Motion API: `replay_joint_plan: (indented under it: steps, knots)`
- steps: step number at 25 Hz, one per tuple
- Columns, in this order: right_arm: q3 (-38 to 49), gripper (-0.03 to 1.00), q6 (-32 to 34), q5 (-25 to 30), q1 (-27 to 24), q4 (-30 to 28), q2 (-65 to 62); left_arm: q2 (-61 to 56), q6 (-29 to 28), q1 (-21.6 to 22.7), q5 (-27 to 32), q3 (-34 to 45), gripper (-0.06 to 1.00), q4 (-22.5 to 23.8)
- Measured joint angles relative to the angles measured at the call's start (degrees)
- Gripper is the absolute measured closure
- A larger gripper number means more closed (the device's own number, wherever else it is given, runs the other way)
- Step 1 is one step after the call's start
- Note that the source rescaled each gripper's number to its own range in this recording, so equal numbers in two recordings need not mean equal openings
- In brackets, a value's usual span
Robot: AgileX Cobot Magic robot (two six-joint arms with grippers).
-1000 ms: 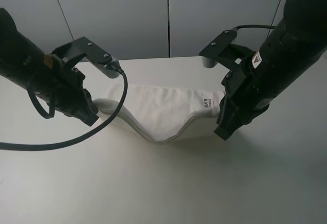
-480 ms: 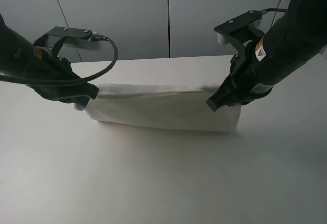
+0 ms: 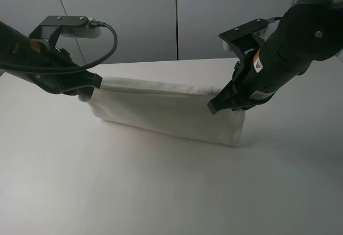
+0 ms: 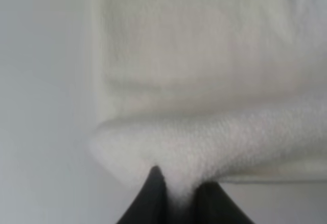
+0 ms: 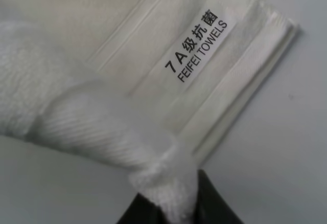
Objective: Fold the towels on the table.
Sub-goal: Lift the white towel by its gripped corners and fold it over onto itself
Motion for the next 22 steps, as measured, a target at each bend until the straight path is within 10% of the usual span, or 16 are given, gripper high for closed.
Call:
replay_joint_plan:
  steps: [13,15,19,22]
  knots:
    - [-0.14,0.95,18.06,-5.82,-2.01,-16.98,1.43,7.9,0.0,1.0,-9.37,0.0,0.79,2.57]
    - [-0.14,0.81,18.6,-6.52,-2.75,-17.4,1.43,7.9,0.0,2.16,-9.64,0.0,0.61,2.82]
    - [-0.14,0.08,22.06,-7.69,-3.25,-18.64,1.43,7.9,-0.12,4.47,-9.64,0.0,0.03,3.18]
    - [-0.14,-0.02,27.56,-7.4,-3.25,-21.7,1.43,7.9,-0.12,5.28,-9.69,0.0,-0.05,3.18]
